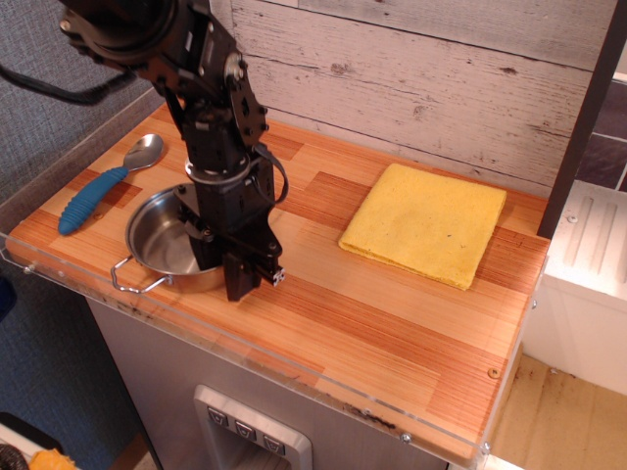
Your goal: Put the pan on the yellow cloth.
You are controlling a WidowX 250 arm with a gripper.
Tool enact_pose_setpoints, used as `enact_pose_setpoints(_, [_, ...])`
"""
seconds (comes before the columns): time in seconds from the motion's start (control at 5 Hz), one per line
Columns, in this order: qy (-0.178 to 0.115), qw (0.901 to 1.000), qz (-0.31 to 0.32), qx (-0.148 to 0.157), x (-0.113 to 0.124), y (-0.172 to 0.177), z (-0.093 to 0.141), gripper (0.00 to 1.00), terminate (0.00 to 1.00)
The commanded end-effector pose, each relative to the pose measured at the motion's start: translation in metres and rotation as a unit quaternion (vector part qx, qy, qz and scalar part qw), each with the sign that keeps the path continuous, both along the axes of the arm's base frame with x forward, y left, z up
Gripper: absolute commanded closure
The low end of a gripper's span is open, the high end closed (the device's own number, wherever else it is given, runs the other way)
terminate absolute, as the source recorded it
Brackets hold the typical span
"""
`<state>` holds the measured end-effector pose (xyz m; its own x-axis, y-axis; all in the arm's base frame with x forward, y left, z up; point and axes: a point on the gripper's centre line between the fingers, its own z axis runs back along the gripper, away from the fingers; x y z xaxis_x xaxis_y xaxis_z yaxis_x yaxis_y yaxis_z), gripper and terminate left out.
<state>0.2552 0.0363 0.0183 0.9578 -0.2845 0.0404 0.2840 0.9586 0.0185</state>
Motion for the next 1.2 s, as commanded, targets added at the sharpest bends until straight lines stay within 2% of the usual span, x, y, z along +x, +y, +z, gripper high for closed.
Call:
enact_pose_setpoints(0.0, [-0.044,0.9990,-0.003,0.002,0.003,0.005,0.028,1.00,0.00])
enact_pose_setpoints(0.2, [-0.040,0.9992,-0.006,0.003,0.005,0.008,0.034,1.00,0.00])
enact_pose_setpoints(0.4, [-0.051,0.9984,-0.022,0.007,0.013,-0.003,0.048,1.00,0.00])
enact_pose_setpoints(0.6, [-0.078,0.9958,-0.048,0.001,0.029,-0.024,0.069,1.00,0.00])
enact_pose_setpoints(1.0, [-0.119,0.9864,-0.112,0.020,0.054,-0.078,0.090,1.00,0.00])
